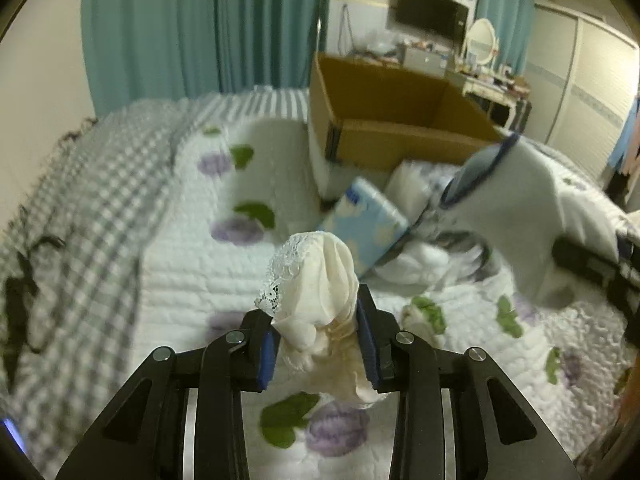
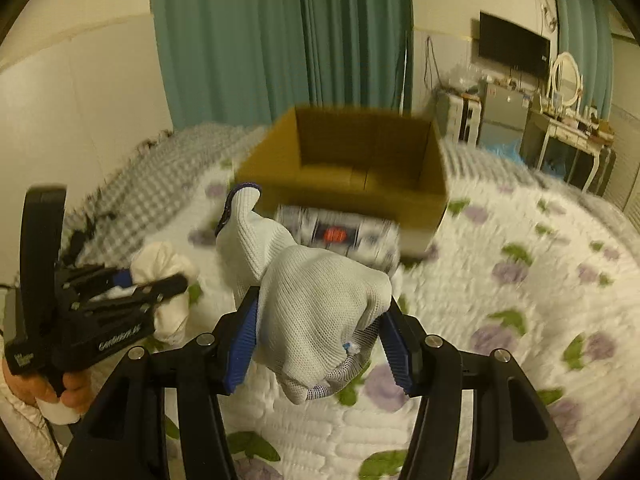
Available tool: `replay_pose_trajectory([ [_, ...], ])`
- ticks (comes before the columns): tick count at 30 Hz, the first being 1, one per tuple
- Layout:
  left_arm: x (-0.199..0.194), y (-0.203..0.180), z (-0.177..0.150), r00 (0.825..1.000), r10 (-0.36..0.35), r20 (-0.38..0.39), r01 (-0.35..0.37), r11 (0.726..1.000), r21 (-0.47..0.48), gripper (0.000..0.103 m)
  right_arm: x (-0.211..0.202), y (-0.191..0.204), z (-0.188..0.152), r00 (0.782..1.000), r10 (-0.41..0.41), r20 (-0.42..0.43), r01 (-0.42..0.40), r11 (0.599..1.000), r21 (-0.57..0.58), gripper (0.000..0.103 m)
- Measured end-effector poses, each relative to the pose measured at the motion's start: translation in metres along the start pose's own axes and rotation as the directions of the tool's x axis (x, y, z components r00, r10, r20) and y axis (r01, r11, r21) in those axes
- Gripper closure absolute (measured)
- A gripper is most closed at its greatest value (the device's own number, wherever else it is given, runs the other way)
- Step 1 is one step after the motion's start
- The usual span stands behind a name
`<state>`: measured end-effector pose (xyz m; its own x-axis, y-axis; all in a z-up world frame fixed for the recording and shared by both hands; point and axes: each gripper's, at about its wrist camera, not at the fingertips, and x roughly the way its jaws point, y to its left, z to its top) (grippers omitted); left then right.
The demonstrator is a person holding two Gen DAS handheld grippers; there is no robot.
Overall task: Organize soft objects
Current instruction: 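Carry both held items over the cardboard box and open both grippers, then move both grippers back from the box toward the remaining items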
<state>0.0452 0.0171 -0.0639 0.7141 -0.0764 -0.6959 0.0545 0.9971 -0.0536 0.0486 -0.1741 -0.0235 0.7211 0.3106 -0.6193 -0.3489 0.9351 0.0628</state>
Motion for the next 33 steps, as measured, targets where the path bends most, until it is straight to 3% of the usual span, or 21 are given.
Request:
replay_pose_trajectory([
  [4,-0.033,-0.010,0.034,0.996,-0.003,0.085,-0.001,0.999,0.043,0.070,-0.028,-0.011,0.047,0.996,0.040,0.079,-0.037,0.999,-0.028,0.047],
  [8,-0.057,-0.031,0.075,0.983,-0.010,0.186,-0.011,0.994,0.108,0.069,-0.049,-0.014,0.108,0.983,0.041,0.180,-0.022,0.994,-0.107,0.047],
  [14,-0.034,-0.061,0.137,0.972,-0.028,0.233,-0.003,0.991,0.131,0.069,-0.012,-0.032,0.170,0.978,0.010,0.210,0.017,0.992,-0.127,0.047],
  [24,0.080,-0.073,0.166,0.987,0.036,0.154,-0.057,0.989,0.137,0.066,0.115,-0.096,0.173,0.996,0.041,0.077,-0.041,0.999,0.000,0.047],
  [26,0.098,-0.074,0.164,0.991,0.040,0.127,-0.058,0.988,0.142,0.061,0.130,-0.104,0.170,0.997,0.058,0.046,-0.059,0.998,0.018,0.039],
  [27,0.107,-0.074,0.163,0.992,0.058,0.115,-0.074,0.987,0.144,0.048,0.132,-0.108,0.168,0.997,0.057,0.043,-0.058,0.998,0.022,0.035],
  [28,0.111,-0.075,0.163,0.991,0.074,0.115,-0.091,0.985,0.147,0.037,0.131,-0.112,0.168,0.997,0.042,0.061,-0.044,0.999,0.027,0.024],
  [29,0.112,-0.075,0.163,0.988,0.090,0.125,-0.108,0.983,0.148,0.036,0.129,-0.115,0.168,0.997,0.028,0.078,-0.031,0.999,0.037,0.015],
  [33,0.096,-0.071,0.168,0.982,0.100,0.161,-0.122,0.983,0.136,0.035,0.106,-0.131,0.178,0.993,0.003,0.120,-0.017,0.994,0.109,0.014],
])
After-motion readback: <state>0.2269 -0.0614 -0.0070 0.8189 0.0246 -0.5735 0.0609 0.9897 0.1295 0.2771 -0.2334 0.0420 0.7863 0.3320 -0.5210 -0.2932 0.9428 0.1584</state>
